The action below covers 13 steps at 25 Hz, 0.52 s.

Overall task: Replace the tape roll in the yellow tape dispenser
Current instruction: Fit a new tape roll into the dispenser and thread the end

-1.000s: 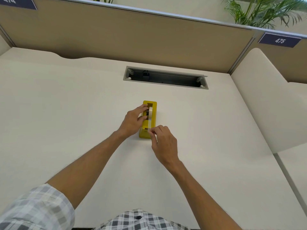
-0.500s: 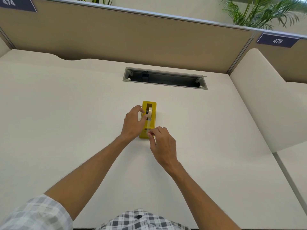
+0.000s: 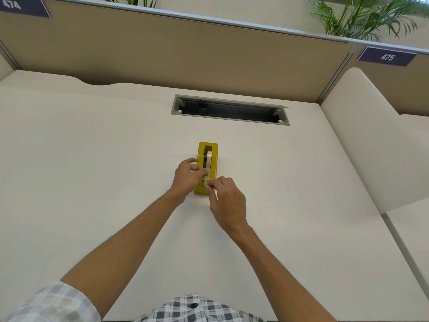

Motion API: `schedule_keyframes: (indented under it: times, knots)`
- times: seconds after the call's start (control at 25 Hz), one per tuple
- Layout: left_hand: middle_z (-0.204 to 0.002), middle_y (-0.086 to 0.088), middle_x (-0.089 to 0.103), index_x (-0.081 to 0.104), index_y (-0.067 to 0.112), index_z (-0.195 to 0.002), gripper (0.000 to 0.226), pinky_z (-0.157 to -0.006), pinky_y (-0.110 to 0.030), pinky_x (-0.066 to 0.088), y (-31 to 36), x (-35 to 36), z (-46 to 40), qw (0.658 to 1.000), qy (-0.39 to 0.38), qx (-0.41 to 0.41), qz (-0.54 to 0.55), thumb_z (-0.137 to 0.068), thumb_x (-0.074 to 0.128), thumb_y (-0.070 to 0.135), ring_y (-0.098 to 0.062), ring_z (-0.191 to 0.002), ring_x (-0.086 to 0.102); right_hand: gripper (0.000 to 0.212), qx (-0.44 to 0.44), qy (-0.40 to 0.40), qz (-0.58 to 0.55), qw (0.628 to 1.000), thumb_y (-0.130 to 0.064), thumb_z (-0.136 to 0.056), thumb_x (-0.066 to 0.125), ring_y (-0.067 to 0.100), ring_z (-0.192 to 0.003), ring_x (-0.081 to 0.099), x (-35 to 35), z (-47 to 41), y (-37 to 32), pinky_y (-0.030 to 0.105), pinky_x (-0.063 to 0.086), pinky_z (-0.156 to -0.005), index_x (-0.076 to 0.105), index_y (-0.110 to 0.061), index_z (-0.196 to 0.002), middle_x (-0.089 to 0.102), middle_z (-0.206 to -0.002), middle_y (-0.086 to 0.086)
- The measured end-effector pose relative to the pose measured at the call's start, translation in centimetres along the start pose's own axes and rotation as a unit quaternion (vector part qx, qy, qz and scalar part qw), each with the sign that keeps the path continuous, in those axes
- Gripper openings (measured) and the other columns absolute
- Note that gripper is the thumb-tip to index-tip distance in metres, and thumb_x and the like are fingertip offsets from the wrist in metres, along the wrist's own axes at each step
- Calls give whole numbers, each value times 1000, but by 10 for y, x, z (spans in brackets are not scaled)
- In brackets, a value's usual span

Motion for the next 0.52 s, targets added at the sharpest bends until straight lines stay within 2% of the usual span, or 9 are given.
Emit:
schedule_keyframes:
  times: [0.04, 0.12, 0.36, 0.44, 0.52]
  knots:
    - [-138, 3, 49, 70, 5, -104, 34, -83, -29, 35, 0, 1, -1, 1000, -4, -9, 12, -86, 67, 34, -9, -103, 47, 6, 0, 1, 0, 1000, -17, -92, 63, 18, -77, 59, 0, 0, 0, 34, 52, -53, 69, -15, -94, 67, -85, 0]
    - [-135, 4, 51, 70, 6, -103, 38, -84, -29, 35, 4, 3, -2, 999, -6, -19, 30, -89, 61, 41, -12, -105, 49, 6, -1, 5, 0, 1000, -17, -91, 64, 18, -76, 59, -1, 0, 0, 33, 52, -53, 69, -14, -93, 67, -85, 0]
    - [-136, 2, 49, 73, 1, -89, 22, -85, -29, 37, 3, 5, -6, 1000, 11, -12, 10, -87, 68, 22, -14, -109, 49, 5, -4, 9, 1, 1000, -17, -91, 64, 18, -75, 59, -3, 1, 0, 31, 50, -52, 68, -15, -91, 66, -84, 0]
    - [-135, 4, 49, 74, 5, -86, 24, -86, -29, 38, 4, 4, -3, 1000, 7, -6, 19, -89, 65, 27, -16, -113, 50, 6, -3, 9, 2, 1000, -18, -92, 63, 17, -76, 59, -2, 1, 0, 32, 51, -53, 68, -15, -92, 67, -85, 0]
    - [-127, 5, 51, 72, 8, -87, 33, -79, -24, 37, 6, 4, 3, 999, -2, -8, 37, -92, 58, 36, -14, -107, 50, 6, -3, 8, 1, 1000, -18, -92, 63, 18, -77, 59, -2, 0, 0, 33, 51, -53, 69, -15, -93, 67, -85, 0]
Point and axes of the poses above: each hand's wrist, its own z-axis away from the middle knuckle, its own x-axis out of the palm, y = z × x, the point moved 5 cm from there along -z, towards the middle knuckle
